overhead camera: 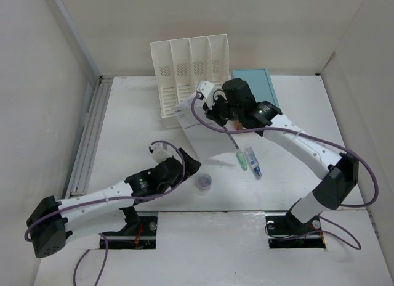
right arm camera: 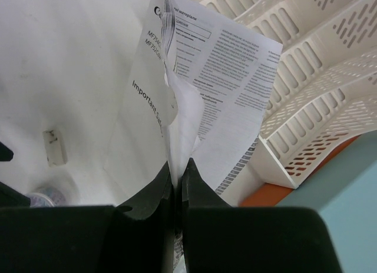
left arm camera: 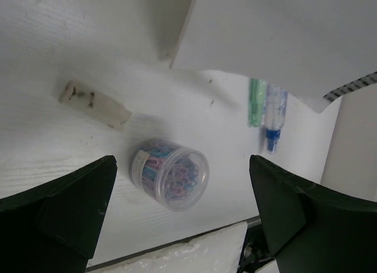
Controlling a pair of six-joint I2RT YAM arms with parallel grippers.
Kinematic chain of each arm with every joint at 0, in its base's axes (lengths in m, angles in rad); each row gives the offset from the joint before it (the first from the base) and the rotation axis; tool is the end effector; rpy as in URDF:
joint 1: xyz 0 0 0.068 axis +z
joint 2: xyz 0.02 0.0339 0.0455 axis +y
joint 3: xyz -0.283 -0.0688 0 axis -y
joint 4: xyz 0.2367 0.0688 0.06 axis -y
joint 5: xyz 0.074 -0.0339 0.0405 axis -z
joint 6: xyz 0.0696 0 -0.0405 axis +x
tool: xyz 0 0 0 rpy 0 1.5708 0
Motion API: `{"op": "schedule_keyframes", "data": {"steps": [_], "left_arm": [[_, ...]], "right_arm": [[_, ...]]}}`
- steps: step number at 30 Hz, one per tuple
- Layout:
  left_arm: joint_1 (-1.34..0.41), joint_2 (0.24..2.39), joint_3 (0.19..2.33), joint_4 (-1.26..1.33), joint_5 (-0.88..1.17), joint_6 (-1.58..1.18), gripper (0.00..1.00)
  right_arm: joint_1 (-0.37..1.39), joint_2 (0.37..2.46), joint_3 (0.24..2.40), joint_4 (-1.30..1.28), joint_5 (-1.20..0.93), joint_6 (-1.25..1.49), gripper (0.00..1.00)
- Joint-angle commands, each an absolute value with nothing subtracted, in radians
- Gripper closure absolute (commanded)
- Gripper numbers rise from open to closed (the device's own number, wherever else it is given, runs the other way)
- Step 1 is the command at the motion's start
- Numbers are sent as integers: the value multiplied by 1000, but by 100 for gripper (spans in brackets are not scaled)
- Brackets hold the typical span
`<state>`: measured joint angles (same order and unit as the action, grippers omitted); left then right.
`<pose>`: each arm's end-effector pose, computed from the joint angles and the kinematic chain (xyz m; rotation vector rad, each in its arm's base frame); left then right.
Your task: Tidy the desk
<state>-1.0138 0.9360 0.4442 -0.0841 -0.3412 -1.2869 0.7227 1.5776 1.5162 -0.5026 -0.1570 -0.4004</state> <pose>0.1288 -0.1627 0.2065 -0.5187 2.2172 -0.9644 0.2797 0.2612 0.3655 -1.2214 1.7669 0.3562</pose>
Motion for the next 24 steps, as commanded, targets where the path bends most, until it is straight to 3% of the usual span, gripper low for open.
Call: {"op": "schedule_keyframes", "data": {"steps": [1,4,10,15,24], "left_arm": [[-993,859,518,-120,-490,-1249,6],[-945,798,503,-13,-586,-1163,6],[-835,782,434,300,-536,-904,22],[-683,919,385,546,-198,-772,22],[-463,1035,285,1000,369,-723,13]], "right_arm": [[724,1479,1591,-431,-196,-411,100],[706,1470,1601,-454,-296,-400,100],[628,1460,1620,-503,-586,-358,100],[577,1460,1629,-515,-832,-328,100],[525,1506,1629,-543,-1115,-319,100]]}}
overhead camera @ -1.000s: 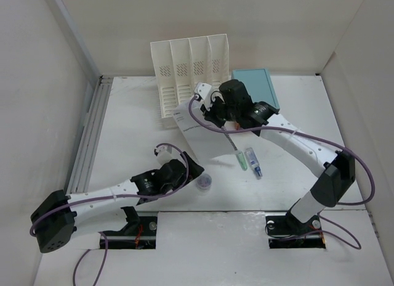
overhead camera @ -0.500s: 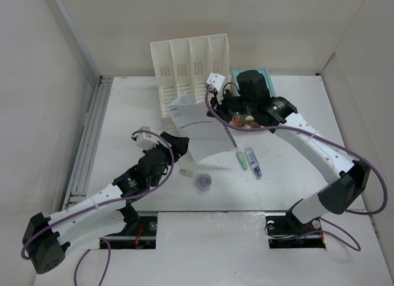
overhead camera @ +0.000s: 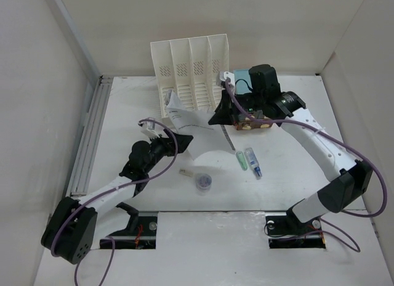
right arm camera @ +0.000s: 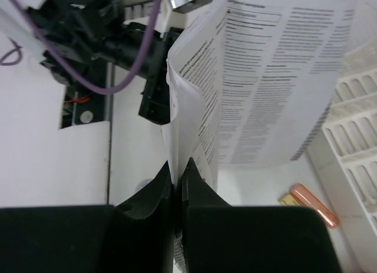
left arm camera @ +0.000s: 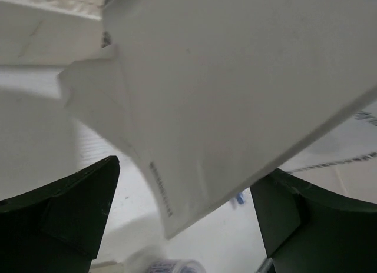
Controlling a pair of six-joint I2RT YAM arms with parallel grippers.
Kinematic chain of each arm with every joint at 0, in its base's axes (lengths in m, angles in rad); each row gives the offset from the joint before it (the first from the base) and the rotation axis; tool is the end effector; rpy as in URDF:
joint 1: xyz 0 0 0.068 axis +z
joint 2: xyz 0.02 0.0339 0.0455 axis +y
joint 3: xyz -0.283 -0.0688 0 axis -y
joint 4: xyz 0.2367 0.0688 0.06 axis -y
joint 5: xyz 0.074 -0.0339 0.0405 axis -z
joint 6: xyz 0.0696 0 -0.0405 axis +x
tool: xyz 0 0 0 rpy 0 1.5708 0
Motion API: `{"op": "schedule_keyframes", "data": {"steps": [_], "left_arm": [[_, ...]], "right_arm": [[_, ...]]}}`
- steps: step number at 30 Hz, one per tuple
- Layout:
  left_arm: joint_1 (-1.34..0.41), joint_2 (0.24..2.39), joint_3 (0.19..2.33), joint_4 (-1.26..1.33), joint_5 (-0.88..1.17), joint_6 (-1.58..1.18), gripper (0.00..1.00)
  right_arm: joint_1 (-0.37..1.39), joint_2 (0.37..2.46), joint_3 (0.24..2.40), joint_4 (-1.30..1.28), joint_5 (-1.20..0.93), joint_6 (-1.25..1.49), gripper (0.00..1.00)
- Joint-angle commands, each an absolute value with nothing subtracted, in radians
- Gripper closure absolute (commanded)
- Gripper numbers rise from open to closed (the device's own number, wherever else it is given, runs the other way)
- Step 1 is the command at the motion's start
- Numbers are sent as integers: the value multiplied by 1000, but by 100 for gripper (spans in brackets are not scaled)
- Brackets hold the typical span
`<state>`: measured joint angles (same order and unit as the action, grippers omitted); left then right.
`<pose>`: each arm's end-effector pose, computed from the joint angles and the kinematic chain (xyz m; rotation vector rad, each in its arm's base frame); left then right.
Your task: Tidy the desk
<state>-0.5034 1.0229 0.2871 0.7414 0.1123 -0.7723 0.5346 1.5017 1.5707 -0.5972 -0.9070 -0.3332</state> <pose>0.1990 -0.1185 0.2415 -0.1303 1.6674 -1.0753 0.2590 0.2170 0.4131 -1.3254 1.5520 1.0665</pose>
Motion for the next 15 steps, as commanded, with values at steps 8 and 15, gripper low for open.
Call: {"op": "schedule_keyframes", "data": {"steps": [8,15], "left_arm": [[-417,1114,285,1282,675,-793,10],[-426,1143,296,1347,770,-805,34]], "right_arm": [[515,1549,1608,-534,-1181,-319,100],[497,1569,1598,-514,-1273,-298,100]]}}
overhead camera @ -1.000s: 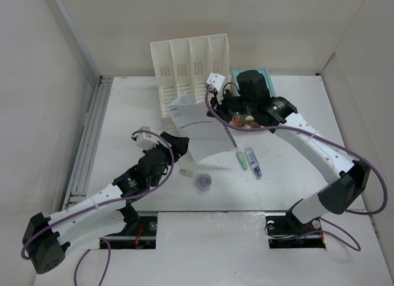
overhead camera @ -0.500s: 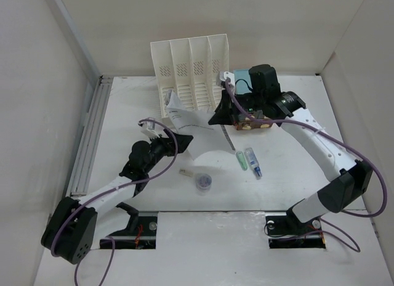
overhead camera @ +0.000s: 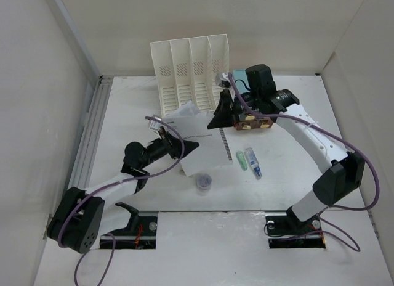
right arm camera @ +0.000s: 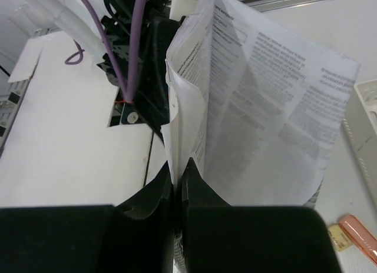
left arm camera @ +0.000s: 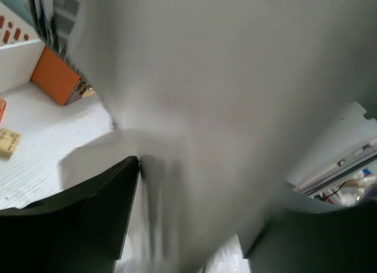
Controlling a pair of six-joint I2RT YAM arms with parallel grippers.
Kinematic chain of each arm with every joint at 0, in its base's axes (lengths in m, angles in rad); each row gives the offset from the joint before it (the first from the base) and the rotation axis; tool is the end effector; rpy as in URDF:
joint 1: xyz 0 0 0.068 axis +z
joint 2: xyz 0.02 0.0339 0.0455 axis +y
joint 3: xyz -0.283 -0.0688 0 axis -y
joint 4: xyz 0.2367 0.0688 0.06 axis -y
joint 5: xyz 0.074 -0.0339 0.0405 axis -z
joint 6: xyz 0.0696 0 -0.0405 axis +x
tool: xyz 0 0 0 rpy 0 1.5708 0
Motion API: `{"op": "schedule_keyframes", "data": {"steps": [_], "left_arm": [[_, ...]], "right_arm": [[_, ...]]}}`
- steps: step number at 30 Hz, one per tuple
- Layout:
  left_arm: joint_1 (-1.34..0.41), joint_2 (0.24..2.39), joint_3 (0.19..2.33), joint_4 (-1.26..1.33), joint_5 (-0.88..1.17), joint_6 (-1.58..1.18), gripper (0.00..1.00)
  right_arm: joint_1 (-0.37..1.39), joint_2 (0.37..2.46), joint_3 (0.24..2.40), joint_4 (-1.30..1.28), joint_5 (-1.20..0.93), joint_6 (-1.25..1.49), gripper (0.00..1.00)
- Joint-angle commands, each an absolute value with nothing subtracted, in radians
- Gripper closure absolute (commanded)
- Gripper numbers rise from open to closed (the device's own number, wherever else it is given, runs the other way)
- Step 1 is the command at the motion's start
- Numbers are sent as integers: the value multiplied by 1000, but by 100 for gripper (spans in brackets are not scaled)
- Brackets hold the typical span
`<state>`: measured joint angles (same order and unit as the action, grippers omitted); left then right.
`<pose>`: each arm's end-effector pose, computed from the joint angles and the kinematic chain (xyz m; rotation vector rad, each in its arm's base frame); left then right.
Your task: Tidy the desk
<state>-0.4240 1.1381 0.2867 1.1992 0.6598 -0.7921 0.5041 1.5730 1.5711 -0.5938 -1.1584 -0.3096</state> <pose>0.1863 -0.1309 0.2759 0.3853 1.3909 -1.4211 0.2685 0.2209 0.3989 -1.3723 1.5009 1.3497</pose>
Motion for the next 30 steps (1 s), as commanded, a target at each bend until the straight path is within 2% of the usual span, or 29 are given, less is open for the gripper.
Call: {"op": "schedule_keyframes", "data": {"steps": [1,3,4,5,7,8,9,12,13,14,17,18,20,24,30], "left_arm": [[-426,1143,307,1347,779,-817,45],[-426,1152,316,1347,802,-827,64],[-436,1152,327,1338,811,-827,90],[-436,1152,339,1329,811,-827,100],[-446,1114,362,1258,802,-827,100],[-446,1098,371,1227,792,-810,100],[-457,1082,383,1189,773,-783,100],[-468,993,471,929,632,-714,100],[-478,950,503,778,577,-662,100],[-479,933,565,719,460,-646,100],[-488,922,678,529,224,-615,100],[-488,939,760,490,162,-615,100],[-497,1013,843,412,77,-600,100],[-580,1226,1153,269,-258,-514,100],[-684,1488,1445,106,-633,-372,100]], "right_arm": [[488,1578,1598,-505,-1285,-298,100],[488,1578,1588,-494,-1285,-298,100],[488,1578,1588,-494,-1285,-287,100],[488,1578,1588,-482,-1285,-287,100],[488,1578,1578,-482,-1272,-287,100],[488,1578,1578,-482,-1253,-287,92],[488,1568,1578,-473,-1241,-287,54],[469,1517,1588,-462,-1061,-287,6],[469,1493,1588,-442,-992,-287,0],[469,1441,1588,-430,-787,-287,0],[434,1318,1539,-321,-521,-270,0],[434,1290,1523,-304,-368,-282,0],[413,1243,1474,-242,-252,-267,0],[351,1163,1398,-229,-267,-217,0],[256,1117,1315,-170,-325,-155,0]]}}
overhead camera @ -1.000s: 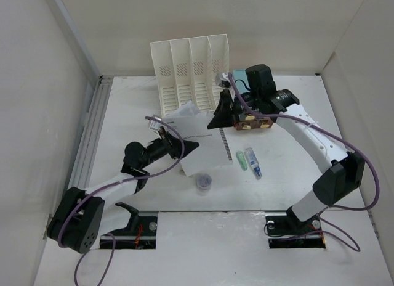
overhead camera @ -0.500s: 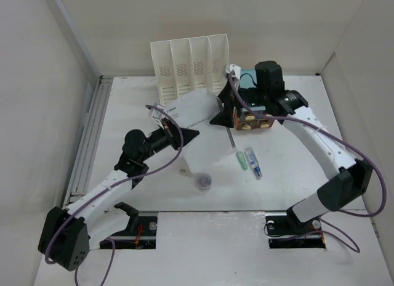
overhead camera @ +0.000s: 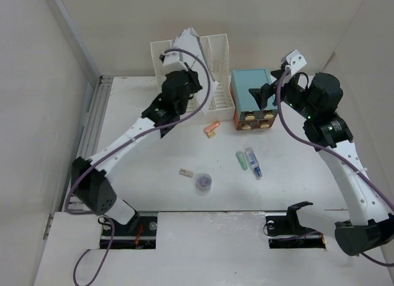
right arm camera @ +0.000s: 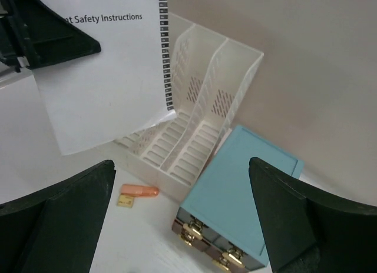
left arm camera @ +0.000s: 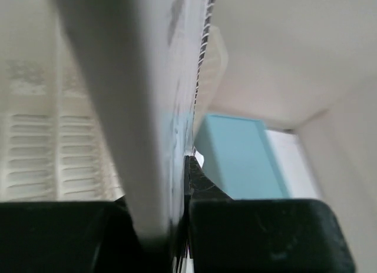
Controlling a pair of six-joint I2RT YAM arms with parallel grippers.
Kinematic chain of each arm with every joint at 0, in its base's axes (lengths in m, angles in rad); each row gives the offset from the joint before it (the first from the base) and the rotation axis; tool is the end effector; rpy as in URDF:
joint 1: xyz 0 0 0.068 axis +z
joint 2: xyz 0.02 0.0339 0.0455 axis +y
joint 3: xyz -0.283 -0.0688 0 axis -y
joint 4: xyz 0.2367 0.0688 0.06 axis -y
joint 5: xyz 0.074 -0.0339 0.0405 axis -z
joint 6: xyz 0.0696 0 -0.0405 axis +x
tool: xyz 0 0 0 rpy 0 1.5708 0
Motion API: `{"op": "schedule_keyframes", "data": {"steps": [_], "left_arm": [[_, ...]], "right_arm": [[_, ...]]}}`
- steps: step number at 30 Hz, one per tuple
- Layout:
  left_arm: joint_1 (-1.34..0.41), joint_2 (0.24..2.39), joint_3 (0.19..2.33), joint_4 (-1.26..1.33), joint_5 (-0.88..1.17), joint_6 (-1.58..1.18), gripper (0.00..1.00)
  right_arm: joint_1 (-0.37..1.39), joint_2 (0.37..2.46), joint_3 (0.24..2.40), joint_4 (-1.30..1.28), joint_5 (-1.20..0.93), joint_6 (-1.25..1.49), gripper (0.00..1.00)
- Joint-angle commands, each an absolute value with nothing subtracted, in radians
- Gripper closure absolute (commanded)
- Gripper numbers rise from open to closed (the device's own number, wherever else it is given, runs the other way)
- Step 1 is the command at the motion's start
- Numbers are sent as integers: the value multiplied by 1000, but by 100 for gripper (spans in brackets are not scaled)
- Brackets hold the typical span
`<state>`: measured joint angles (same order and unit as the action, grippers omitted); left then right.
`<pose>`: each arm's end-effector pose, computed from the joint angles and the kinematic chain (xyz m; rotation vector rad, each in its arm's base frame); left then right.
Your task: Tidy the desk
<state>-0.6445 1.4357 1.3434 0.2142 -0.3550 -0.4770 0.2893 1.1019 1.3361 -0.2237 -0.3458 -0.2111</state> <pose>0.3034 -0.1977 0.4488 -0.1729 1.4804 -0.6559 0.2309 0.0933 0.4807 -0.6474 1.4308 0.3310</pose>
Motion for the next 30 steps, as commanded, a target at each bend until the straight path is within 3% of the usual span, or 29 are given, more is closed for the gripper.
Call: {"op": "schedule_keyframes", "data": {"steps": [1,7,17,30], "left_arm": [[-711,1544,1501,71,-722,-351,100],[-749,1643,1557,70,-876,-223,100],[-715,1671,1575,135,-900,-109,100],[-611,1808,1627,262,-704,-66,100]], "right_arm": [[246,1117,1306,-170,-339,-155,0],[210,1127,1296,-170,-383,-132,0],[210,1146,1287,-170,-393,-123,0],[201,1164,1269,-170,-420,-123,0]]}}
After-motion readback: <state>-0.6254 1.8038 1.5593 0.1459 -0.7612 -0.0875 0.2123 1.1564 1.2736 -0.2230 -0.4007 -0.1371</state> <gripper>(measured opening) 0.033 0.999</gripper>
